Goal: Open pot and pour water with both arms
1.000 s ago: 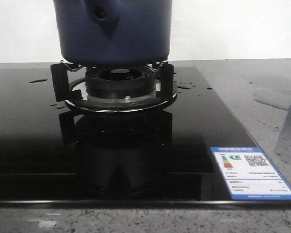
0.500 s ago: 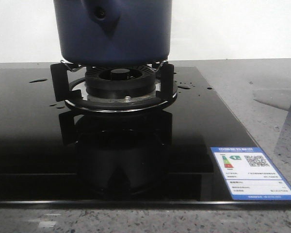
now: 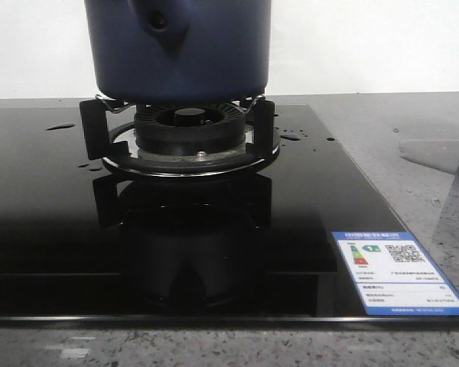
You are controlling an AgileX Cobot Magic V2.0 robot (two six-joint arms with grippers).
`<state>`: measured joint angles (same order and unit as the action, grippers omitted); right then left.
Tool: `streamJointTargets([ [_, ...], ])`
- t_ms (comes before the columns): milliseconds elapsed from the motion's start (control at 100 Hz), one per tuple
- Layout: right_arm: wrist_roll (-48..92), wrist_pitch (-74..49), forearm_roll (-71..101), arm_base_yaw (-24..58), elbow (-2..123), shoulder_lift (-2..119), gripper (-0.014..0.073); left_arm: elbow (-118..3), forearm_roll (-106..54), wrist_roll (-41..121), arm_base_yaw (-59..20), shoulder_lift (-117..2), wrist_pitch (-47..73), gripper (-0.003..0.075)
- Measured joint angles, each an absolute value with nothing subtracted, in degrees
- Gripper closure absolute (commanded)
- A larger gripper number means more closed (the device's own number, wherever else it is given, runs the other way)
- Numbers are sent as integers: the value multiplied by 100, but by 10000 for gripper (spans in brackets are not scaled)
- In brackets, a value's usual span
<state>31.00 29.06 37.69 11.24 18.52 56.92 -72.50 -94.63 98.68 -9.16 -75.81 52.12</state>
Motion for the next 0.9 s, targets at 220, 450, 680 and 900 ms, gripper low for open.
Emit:
streamJointTargets([
  [220, 3052, 3286, 3780, 1137, 1942, 6314, -42, -7250, -9459, 9868, -916, -7581, 5212, 407],
  [450, 3052, 3379, 3780, 1137, 2365, 6983, -37, -7250, -9450, 9868, -916, -7581, 5212, 407],
  [680, 3052, 3429, 3780, 1137, 2552, 7310, 187, -7250, -9450, 9868, -916, -7581, 5243, 407],
  [900, 3052, 3478, 3770, 1151, 2578, 7354, 293, -7250, -9436, 9868, -916, -7581, 5243, 407],
])
